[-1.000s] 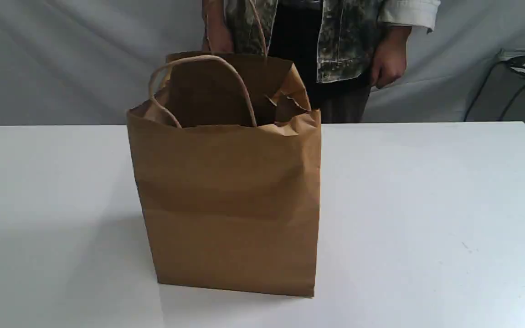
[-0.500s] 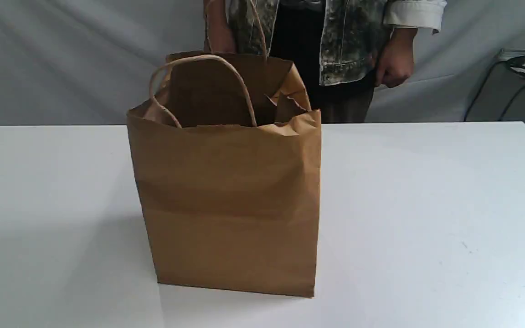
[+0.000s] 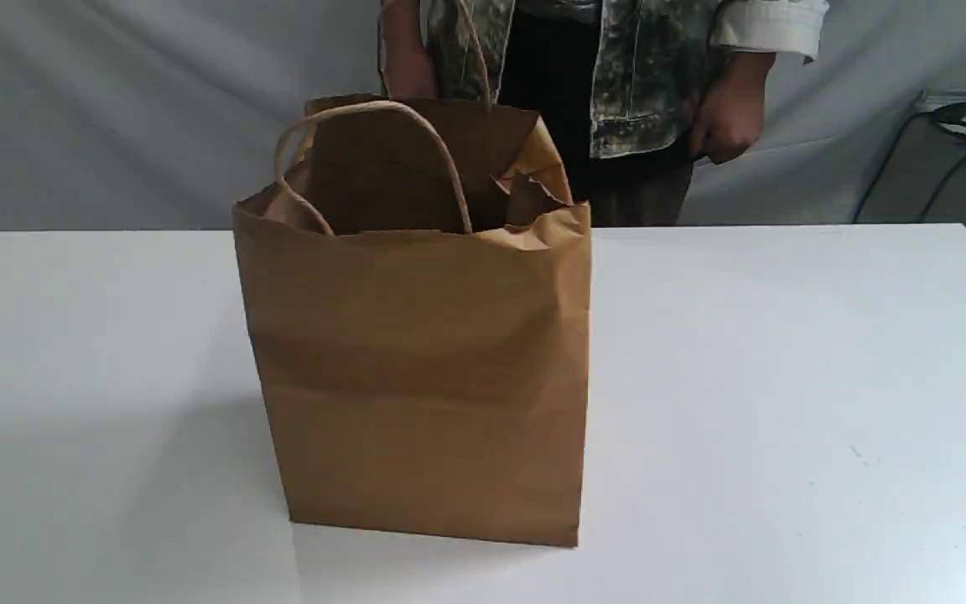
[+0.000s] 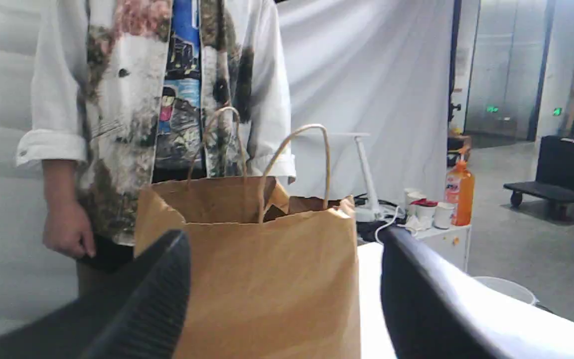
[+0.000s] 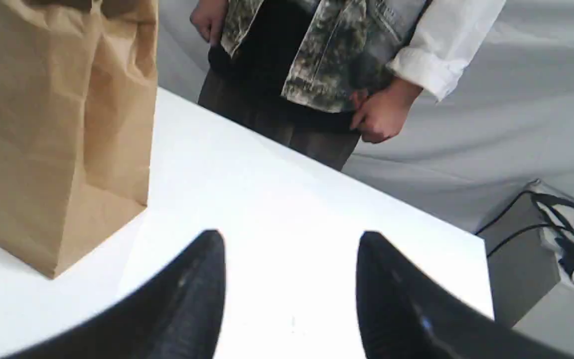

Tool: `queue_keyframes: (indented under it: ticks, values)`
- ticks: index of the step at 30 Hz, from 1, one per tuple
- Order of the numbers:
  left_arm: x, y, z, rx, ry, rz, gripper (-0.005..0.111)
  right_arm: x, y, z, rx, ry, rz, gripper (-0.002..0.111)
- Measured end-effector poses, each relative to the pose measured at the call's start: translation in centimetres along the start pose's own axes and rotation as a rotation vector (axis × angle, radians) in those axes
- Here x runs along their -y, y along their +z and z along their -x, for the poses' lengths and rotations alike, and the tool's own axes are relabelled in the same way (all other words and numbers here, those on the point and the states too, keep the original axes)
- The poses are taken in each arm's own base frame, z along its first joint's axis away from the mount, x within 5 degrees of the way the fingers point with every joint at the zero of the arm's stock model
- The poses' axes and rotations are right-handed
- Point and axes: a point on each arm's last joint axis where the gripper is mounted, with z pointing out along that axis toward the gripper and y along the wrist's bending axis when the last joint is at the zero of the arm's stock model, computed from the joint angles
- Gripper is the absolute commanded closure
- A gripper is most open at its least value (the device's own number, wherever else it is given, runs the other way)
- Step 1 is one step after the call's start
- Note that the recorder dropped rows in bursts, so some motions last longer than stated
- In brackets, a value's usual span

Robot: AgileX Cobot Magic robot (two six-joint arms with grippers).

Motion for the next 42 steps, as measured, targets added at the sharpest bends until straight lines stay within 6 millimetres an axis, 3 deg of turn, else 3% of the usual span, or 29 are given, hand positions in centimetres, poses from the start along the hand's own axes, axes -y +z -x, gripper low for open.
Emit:
queue_keyframes:
  ticks: [4,9,16,22,28,34,42]
  values:
    - [0.3,0.9,-3.4,0.076,0.05,-0.05,0.049,-1.0,2.2,-2.4,0.1,0.145,-0.002,0.067]
    - [0.5,1.0,-4.4,0.135,0.074,-0.07,0.049,-1.1,3.5,-4.6,0.217,0.272,-0.083,0.067]
    - [0.3,1.0,-4.3,0.141,-0.034,-0.061,0.049,-0.5,3.5,-4.3,0.294,0.319,-0.14,0.067]
    - [0.2,1.1,-5.8,-0.016,-0.011,-0.043,0.049,-0.3,3.5,-4.3,0.33,0.589,-0.123,0.067]
    - [0.0,1.1,-8.4,-0.172,0.016,-0.032,0.049,-0.5,3.8,-5.3,0.325,0.502,-0.154,0.067]
    - [0.0,1.0,-8.5,-0.186,0.095,-0.034,0.049,-1.6,4.6,-8.3,0.21,0.418,-0.139,0.067]
    - [0.0,1.0,-8.5,-0.188,0.027,-0.035,0.049,-2.3,4.8,-9.0,0.118,0.19,-0.095,0.067]
